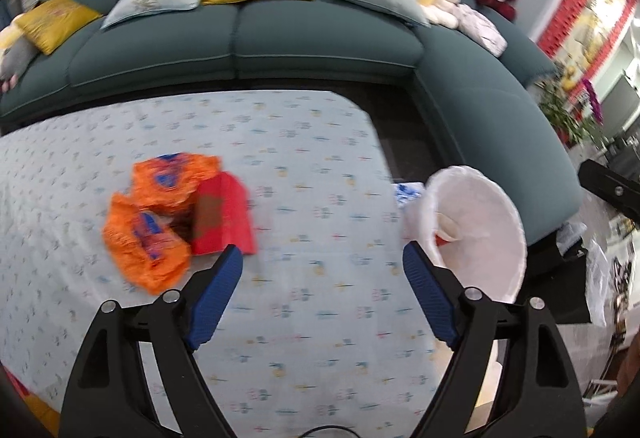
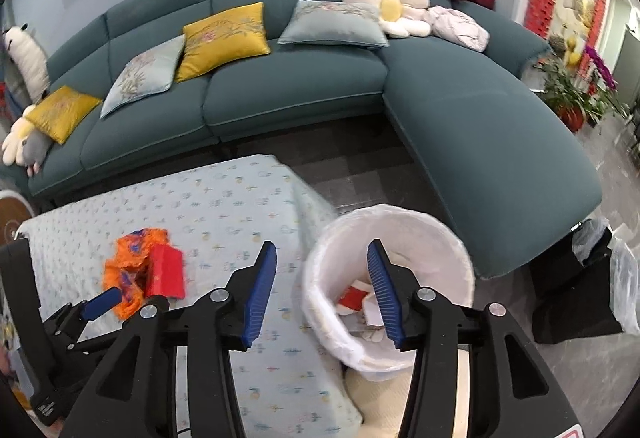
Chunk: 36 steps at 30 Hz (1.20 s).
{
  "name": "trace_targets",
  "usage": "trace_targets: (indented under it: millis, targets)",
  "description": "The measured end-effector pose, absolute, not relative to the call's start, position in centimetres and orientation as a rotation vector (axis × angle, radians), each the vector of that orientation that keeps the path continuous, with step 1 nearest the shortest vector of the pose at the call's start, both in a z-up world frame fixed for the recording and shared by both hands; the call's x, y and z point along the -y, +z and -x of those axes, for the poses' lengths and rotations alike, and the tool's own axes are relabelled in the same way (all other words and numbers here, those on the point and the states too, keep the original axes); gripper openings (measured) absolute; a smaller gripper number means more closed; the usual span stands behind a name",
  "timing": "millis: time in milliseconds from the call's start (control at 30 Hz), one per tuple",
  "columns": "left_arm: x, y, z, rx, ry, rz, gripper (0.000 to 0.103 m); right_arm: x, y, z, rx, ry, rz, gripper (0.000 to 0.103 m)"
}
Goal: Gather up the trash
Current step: 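Move both grippers back toward the orange bags and red packet, then grasp an orange plastic bag with the left gripper while the right gripper grasps the red packet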
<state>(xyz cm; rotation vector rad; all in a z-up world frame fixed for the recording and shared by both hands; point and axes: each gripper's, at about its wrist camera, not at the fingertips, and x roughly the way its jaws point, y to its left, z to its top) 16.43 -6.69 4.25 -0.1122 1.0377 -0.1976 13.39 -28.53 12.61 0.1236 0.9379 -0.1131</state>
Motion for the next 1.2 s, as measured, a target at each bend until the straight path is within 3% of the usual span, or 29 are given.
trace_targets:
  millis: [300, 533, 600, 1200]
  targets:
    - [-1.0, 2.5, -16.3, -1.060, -0.059, 0.161, 0.087, 19.9, 10.7, -14.2, -0.963, 0.016, -0.124, 0.049]
    - [-6.2, -0.9, -16.2, -1.112, 0.027, 0.174, 0.089, 14.7, 5.5, -15.8, -1.016, 0.075, -0.181, 0.049]
    - [-7.5, -2.2, -16.4, -1.132, 0.046, 0.182, 0.090, 13.7, 4.3, -16.4, -1.030, 0.076, -0.185, 0.054]
    - [-8.1, -9.1, -19.5, -1.216, 0.008, 0.235, 0.089, 9.3, -4.8, -20.7, -1.141, 0.123, -0.210, 0.056]
